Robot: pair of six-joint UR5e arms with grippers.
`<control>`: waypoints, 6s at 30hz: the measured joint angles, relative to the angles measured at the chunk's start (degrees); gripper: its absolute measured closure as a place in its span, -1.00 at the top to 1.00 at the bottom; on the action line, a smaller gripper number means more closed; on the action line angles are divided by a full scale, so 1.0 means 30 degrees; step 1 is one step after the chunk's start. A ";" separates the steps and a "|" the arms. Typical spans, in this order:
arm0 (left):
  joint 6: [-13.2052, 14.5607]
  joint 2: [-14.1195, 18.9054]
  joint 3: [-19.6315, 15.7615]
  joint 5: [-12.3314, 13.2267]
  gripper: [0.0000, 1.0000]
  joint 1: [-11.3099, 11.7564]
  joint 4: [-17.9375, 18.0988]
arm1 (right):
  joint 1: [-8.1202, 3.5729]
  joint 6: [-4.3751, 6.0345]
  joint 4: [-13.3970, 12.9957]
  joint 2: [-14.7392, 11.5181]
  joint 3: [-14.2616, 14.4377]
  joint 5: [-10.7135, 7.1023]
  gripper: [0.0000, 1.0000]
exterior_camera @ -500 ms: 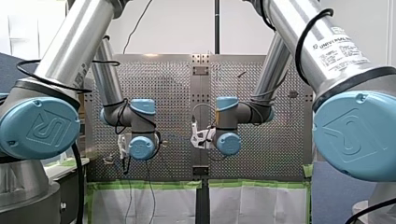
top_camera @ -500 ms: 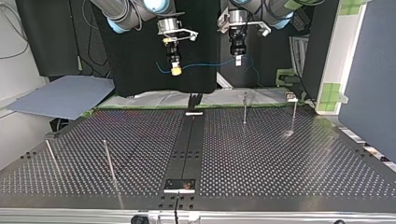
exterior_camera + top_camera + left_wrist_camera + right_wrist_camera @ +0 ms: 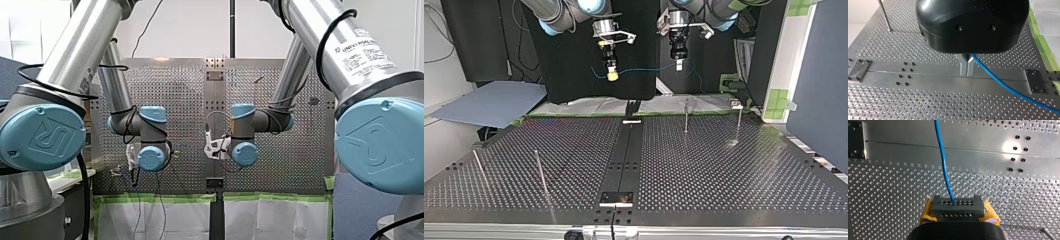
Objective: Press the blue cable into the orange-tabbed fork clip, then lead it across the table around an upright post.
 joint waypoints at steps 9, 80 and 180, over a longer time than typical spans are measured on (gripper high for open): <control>0.0000 0.0000 0.0000 0.0000 -1.00 0.0000 0.0000 | 0.0000 0.0000 0.0001 0.0000 0.0000 0.0000 -1.00; 0.0376 0.0638 -0.0674 0.0353 -1.00 0.0312 -0.0864 | 0.0628 -0.0104 0.0629 0.0631 -0.0627 0.0630 -1.00; -0.2161 -0.5855 0.2862 0.6148 -1.00 0.6523 -0.1195 | -0.1201 0.3335 0.1377 0.6701 -0.6839 -0.3713 -1.00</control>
